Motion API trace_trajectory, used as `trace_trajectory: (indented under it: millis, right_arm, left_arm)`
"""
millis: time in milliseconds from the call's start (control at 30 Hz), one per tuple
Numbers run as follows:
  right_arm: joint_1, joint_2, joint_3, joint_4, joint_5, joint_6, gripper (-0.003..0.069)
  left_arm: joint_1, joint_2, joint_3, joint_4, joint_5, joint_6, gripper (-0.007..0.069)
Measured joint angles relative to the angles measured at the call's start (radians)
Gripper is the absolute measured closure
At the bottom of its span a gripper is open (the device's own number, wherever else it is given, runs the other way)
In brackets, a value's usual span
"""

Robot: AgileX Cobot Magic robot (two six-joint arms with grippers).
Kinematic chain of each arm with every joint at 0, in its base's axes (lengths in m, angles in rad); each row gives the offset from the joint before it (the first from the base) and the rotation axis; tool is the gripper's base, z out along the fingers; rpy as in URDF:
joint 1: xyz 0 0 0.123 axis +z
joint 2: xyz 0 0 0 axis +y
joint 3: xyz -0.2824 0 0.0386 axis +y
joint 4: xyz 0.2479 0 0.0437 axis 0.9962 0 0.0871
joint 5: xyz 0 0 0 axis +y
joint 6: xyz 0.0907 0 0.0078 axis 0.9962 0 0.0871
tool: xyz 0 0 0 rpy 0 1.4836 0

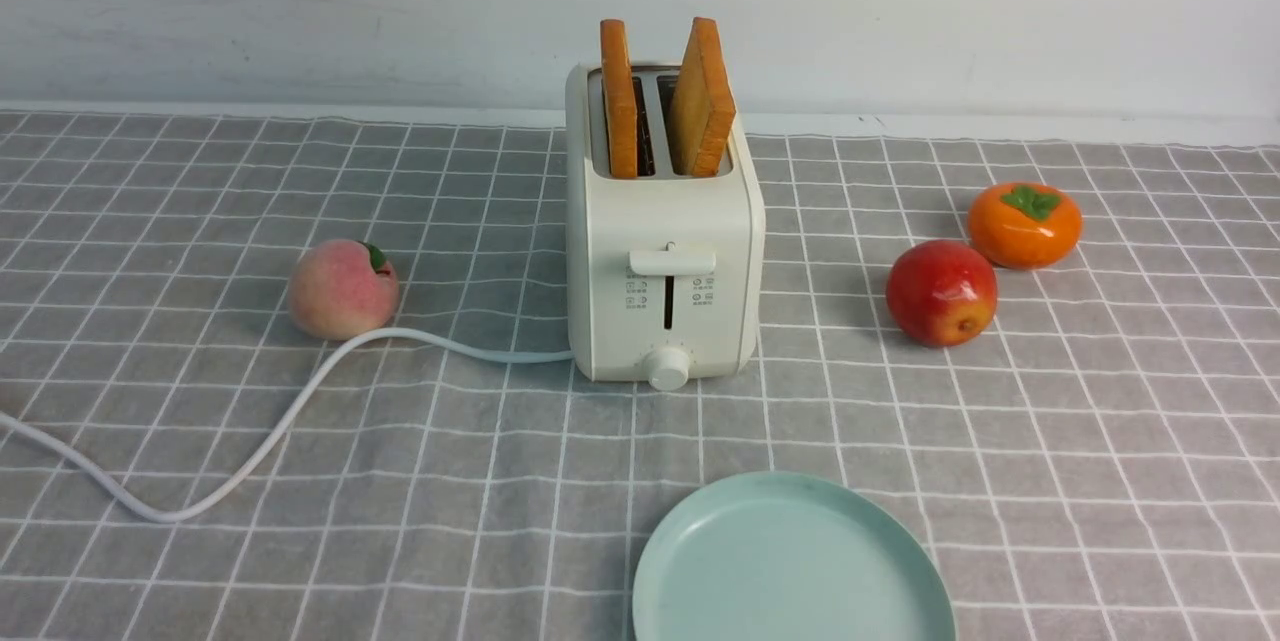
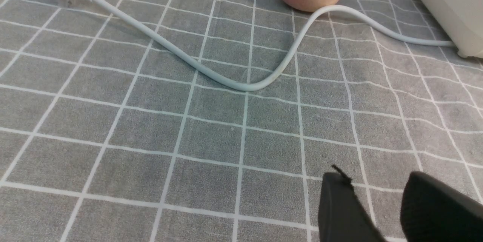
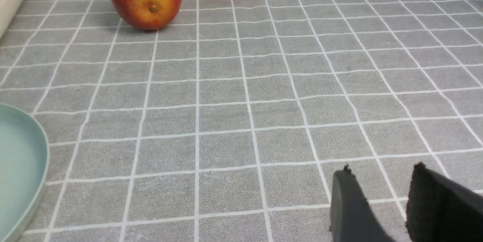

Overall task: Take toasted bread from bread machine on grey coffee table place on plate.
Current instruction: 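Grasp the toast slice in the toaster and pull it up out of the slot with the right gripper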

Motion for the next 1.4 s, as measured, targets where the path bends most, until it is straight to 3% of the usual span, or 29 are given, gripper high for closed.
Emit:
trace_trajectory:
  millis: [300,567,700,1067,1133,1267,1400]
  right_arm:
    - [0.0,0.0,0.006,0.002,-0.028,0.0,0.0419]
    - [0.0,0.0,0.011,0.066,-0.184,0.0,0.0419]
    - [0.0,0.0,0.011,0.178,-0.322,0.034,0.0419]
    - [0.0,0.0,0.011,0.237,-0.393,0.051,0.0419]
    - [0.0,0.0,0.011,0.254,-0.441,0.072,0.0419]
    - [0.0,0.0,0.011,0.35,-0.682,0.234,0.0419]
    - [0.0,0.0,-0.041,0.346,-0.75,0.29,0.0419]
  left_arm:
    - [0.0,0.0,0.0,0.007,-0.008,0.0,0.0386]
    - [0.0,0.0,0.0,0.005,-0.201,0.0,0.0386]
    - [0.0,0.0,0.0,0.005,-0.329,0.0,0.0386]
    - [0.0,0.0,0.0,0.005,-0.367,-0.003,0.0386]
    - [0.0,0.0,0.0,0.003,-0.423,-0.017,0.0386]
    - [0.0,0.0,0.0,-0.019,-0.699,-0.173,0.0386]
    - [0.0,0.0,-0.009,-0.026,-0.948,-0.296,0.0386]
